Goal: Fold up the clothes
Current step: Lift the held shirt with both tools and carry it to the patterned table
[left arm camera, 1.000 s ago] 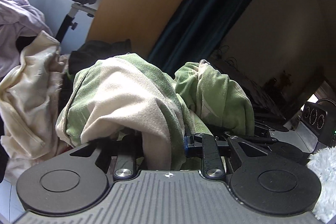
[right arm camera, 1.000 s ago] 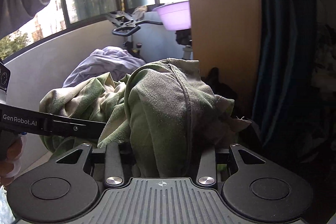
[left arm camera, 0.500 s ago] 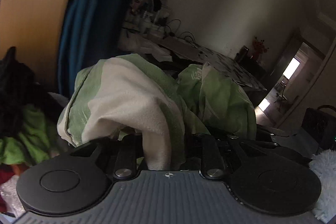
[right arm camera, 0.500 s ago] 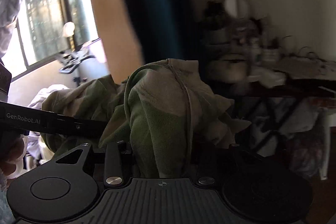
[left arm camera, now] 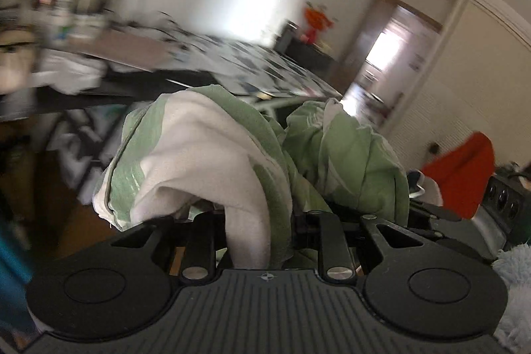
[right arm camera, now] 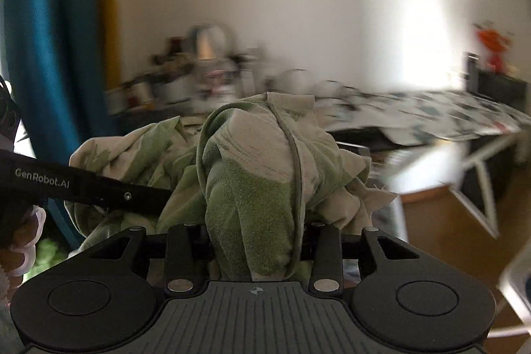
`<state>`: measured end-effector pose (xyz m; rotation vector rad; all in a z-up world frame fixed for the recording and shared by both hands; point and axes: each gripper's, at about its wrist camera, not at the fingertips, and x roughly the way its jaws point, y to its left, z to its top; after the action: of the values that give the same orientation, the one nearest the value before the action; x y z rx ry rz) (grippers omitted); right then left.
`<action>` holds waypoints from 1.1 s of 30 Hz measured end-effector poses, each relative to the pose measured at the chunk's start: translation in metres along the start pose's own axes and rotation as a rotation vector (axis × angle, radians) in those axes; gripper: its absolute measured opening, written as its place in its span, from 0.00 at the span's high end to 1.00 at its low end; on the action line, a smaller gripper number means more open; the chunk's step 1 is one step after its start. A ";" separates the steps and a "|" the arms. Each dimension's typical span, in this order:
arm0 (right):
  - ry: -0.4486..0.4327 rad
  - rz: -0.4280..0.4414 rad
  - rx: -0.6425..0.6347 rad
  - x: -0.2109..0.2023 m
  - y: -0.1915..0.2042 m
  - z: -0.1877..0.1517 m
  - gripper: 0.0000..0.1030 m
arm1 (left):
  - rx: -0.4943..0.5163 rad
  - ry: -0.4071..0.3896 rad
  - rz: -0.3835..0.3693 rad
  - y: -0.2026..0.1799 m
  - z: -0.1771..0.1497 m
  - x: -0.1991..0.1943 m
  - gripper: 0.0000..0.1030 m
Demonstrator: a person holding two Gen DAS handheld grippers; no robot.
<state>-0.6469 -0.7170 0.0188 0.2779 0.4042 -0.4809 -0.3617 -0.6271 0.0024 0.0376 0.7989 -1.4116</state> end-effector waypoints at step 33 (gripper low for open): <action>0.026 -0.236 0.100 0.271 -0.510 0.236 0.66 | 0.094 0.046 -0.219 -0.118 0.292 0.520 0.77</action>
<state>-0.6087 -1.3392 0.0259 0.3351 0.4416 -0.7305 -0.3545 -1.2349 0.0036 0.0566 0.7922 -1.6605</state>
